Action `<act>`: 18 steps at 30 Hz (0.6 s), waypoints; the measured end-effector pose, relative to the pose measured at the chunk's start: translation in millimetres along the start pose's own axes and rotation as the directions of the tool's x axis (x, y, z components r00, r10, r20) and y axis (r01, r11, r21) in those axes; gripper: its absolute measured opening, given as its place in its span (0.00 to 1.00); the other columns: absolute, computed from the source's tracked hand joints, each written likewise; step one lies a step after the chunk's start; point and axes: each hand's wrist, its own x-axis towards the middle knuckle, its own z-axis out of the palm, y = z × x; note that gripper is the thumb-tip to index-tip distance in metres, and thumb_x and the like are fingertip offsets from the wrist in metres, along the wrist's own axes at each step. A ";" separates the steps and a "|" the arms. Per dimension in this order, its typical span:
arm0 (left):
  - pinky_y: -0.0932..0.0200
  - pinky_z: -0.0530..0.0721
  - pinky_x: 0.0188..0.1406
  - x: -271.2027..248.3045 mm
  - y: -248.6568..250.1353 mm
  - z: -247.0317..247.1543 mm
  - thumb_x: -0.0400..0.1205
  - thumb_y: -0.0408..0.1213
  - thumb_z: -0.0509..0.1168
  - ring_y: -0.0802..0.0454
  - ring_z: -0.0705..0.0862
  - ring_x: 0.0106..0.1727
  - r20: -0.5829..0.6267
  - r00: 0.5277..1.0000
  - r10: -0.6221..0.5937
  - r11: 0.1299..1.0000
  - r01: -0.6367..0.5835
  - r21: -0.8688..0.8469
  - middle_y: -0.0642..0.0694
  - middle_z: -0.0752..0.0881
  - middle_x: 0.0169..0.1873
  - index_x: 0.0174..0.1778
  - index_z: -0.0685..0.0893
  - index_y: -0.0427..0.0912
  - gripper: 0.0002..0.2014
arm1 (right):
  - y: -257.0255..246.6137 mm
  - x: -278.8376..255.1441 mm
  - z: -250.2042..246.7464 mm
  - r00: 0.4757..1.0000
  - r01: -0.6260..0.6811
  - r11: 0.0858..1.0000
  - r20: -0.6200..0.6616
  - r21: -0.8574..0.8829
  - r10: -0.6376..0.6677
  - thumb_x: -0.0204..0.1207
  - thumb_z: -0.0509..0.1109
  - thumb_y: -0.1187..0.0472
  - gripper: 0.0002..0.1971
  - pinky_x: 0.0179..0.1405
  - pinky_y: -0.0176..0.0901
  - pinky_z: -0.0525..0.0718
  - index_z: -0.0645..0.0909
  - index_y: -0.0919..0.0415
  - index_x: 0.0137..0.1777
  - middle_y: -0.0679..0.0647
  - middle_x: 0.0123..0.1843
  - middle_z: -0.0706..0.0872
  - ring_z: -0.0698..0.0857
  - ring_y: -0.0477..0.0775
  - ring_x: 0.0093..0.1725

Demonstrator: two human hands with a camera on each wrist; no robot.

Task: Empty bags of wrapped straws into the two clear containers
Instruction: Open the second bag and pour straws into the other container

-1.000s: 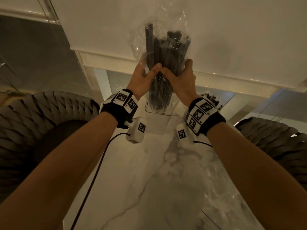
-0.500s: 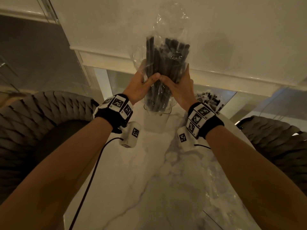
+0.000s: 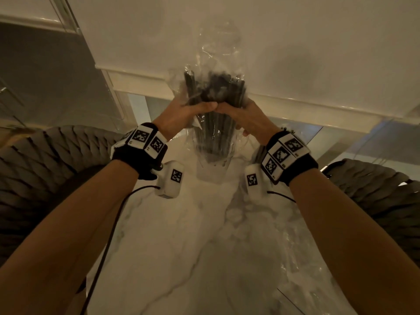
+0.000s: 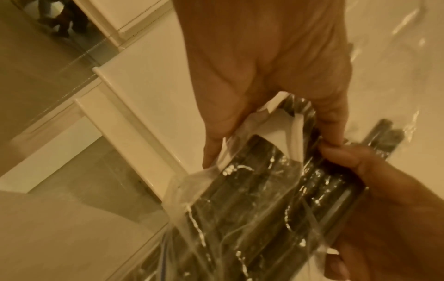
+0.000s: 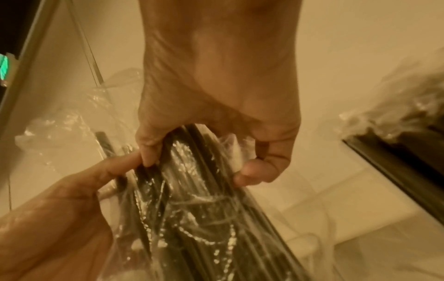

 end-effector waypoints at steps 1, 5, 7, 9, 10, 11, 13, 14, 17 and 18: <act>0.53 0.84 0.58 1.1 -1.7 0.0 0.78 0.34 0.68 0.58 0.85 0.58 -0.001 1.000 -0.009 1.000 0.009 0.020 0.56 0.86 0.53 0.55 0.79 0.58 0.15 | -0.8 -1.4 0.6 1.000 -0.012 1.000 0.007 0.001 0.012 0.77 0.68 0.48 0.24 0.19 0.20 0.73 0.73 0.54 0.70 0.43 0.48 0.80 0.76 0.36 0.38; 0.79 0.81 0.38 2.4 -11.4 4.1 0.81 0.35 0.66 0.76 0.83 0.44 -0.020 0.998 -0.060 0.995 0.062 0.074 0.49 0.85 0.56 0.67 0.79 0.40 0.17 | 7.6 -7.0 9.0 0.997 -0.070 0.996 0.017 -0.053 0.071 0.77 0.67 0.44 0.20 0.22 0.32 0.76 0.73 0.51 0.65 0.46 0.46 0.82 0.77 0.41 0.34; 0.83 0.79 0.33 2.5 -15.4 5.9 0.81 0.35 0.65 0.79 0.82 0.37 0.011 0.997 -0.071 0.989 0.069 0.132 0.51 0.85 0.53 0.69 0.78 0.38 0.19 | 12.5 -10.0 9.2 0.993 -0.104 0.990 0.036 -0.097 0.108 0.77 0.66 0.42 0.17 0.22 0.32 0.77 0.71 0.47 0.60 0.46 0.46 0.82 0.79 0.43 0.35; 0.79 0.80 0.34 0.2 -12.9 3.8 0.81 0.38 0.66 0.78 0.83 0.39 0.014 0.998 -0.067 0.981 0.064 0.184 0.55 0.84 0.50 0.68 0.79 0.40 0.19 | 11.5 -10.9 3.9 0.985 -0.131 0.986 0.095 -0.104 0.141 0.78 0.65 0.44 0.13 0.18 0.27 0.77 0.69 0.47 0.57 0.42 0.41 0.80 0.79 0.42 0.34; 0.74 0.80 0.37 -0.4 -11.3 0.9 0.80 0.39 0.67 0.75 0.83 0.42 0.006 0.998 -0.070 0.978 0.067 0.198 0.57 0.85 0.49 0.66 0.80 0.42 0.17 | 9.7 -10.8 -0.3 0.978 -0.153 0.982 0.127 -0.111 0.167 0.77 0.66 0.43 0.15 0.21 0.29 0.78 0.70 0.48 0.59 0.43 0.42 0.81 0.80 0.44 0.35; 0.69 0.79 0.40 -0.6 -10.1 -2.7 0.80 0.41 0.67 0.72 0.83 0.45 -0.008 0.997 -0.075 0.975 0.075 0.210 0.58 0.85 0.48 0.62 0.82 0.44 0.14 | 7.7 -9.9 -4.7 0.970 -0.174 0.976 0.149 -0.127 0.193 0.75 0.67 0.40 0.20 0.25 0.33 0.79 0.72 0.48 0.61 0.45 0.45 0.83 0.82 0.47 0.37; 0.62 0.78 0.46 -2.0 -7.2 -11.8 0.80 0.43 0.66 0.64 0.82 0.47 -0.019 0.995 -0.101 0.967 0.102 0.234 0.57 0.85 0.46 0.54 0.84 0.49 0.09 | 2.9 -8.3 -12.7 0.960 -0.195 0.968 0.171 -0.158 0.221 0.71 0.68 0.35 0.28 0.33 0.39 0.79 0.74 0.50 0.65 0.49 0.54 0.85 0.84 0.51 0.41; 0.57 0.80 0.51 -2.6 -6.0 -16.5 0.80 0.44 0.66 0.58 0.83 0.48 -0.006 0.993 -0.114 0.964 0.112 0.243 0.55 0.86 0.46 0.52 0.85 0.49 0.07 | 0.9 -6.9 -16.2 0.957 -0.195 0.966 0.181 -0.173 0.225 0.70 0.68 0.34 0.29 0.35 0.40 0.79 0.75 0.51 0.66 0.50 0.57 0.84 0.85 0.52 0.41; 0.41 0.79 0.58 -4.0 -0.7 -24.3 0.81 0.43 0.65 0.46 0.82 0.51 0.050 0.985 -0.166 0.959 0.149 0.241 0.45 0.86 0.50 0.54 0.86 0.45 0.09 | -7.8 -6.1 -23.7 0.952 -0.172 0.951 0.206 -0.258 0.228 0.68 0.67 0.32 0.29 0.32 0.37 0.77 0.78 0.53 0.60 0.50 0.53 0.84 0.84 0.51 0.37; 0.41 0.79 0.59 -3.9 1.7 -24.6 0.82 0.39 0.64 0.46 0.82 0.53 0.065 0.980 -0.188 0.961 0.170 0.220 0.44 0.86 0.52 0.57 0.85 0.44 0.10 | -10.7 -5.8 -25.9 0.951 -0.160 0.940 0.209 -0.300 0.228 0.67 0.67 0.30 0.29 0.29 0.35 0.74 0.80 0.54 0.55 0.49 0.46 0.84 0.83 0.50 0.34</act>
